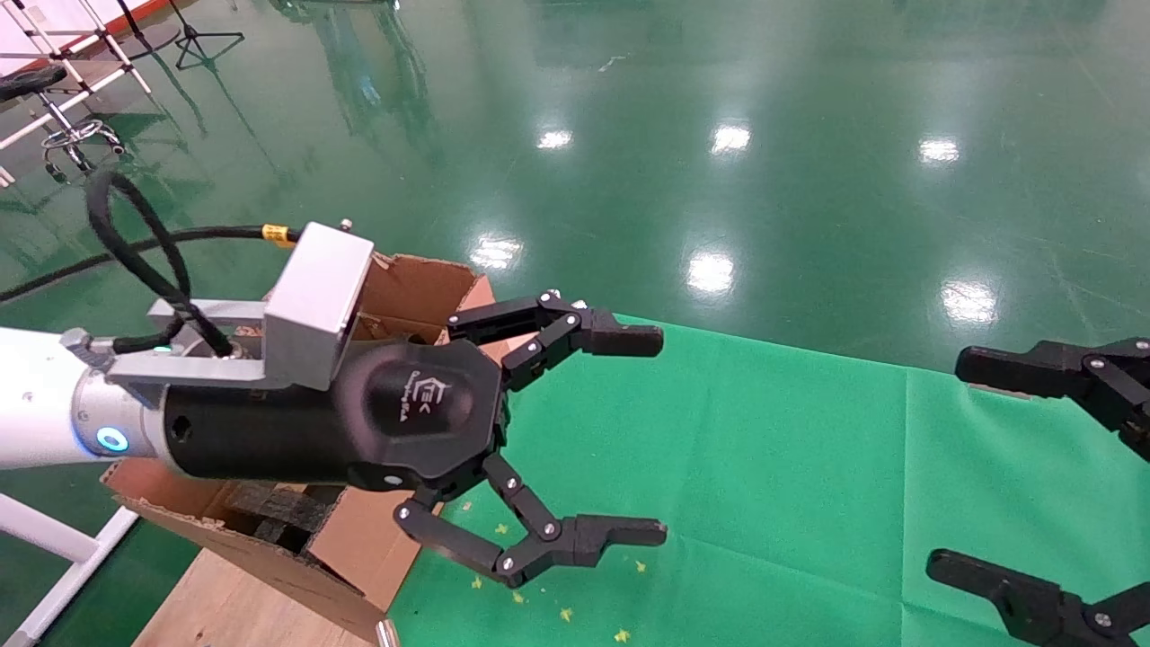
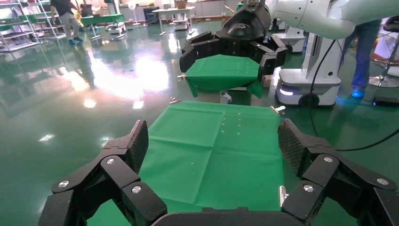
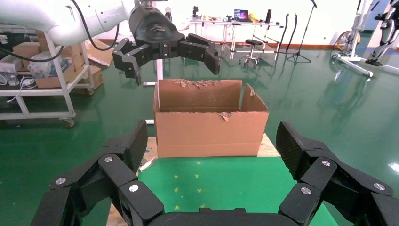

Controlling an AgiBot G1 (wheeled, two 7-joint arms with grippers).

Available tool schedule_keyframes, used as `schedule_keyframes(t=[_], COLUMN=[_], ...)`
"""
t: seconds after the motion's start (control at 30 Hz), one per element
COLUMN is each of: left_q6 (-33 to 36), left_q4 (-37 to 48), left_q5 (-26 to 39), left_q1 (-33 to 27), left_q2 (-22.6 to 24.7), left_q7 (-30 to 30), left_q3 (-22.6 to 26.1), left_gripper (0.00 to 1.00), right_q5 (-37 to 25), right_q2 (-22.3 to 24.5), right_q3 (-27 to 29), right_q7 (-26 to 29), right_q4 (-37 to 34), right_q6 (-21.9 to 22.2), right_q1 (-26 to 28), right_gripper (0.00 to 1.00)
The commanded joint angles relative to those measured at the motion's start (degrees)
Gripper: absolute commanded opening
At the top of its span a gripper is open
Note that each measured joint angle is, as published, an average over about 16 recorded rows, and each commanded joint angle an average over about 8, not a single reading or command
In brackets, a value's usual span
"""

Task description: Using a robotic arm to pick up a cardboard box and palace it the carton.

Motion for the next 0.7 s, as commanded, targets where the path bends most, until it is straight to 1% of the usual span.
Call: schedule_keyframes(t=[0.03, 0.7], left_q6=[-0.03, -0.13], left_q4=[0.06, 0.19], left_q5=[0.06, 0.27], left_q1=[-0.07, -0.31], left_q2=[0.0, 0.0], left_q7=[-0.03, -0.13], left_q3=[0.09, 0.37], left_gripper=[1.0, 1.0], right_q5=[0.0, 0.0], right_q2=[0.0, 0.0], right_q3=[0.0, 0.0], right_q7=[0.0, 0.0], right_q4=[0.0, 0.0], right_q6=[0.0, 0.0], right_q1=[0.0, 0.0], right_gripper=[1.0, 1.0])
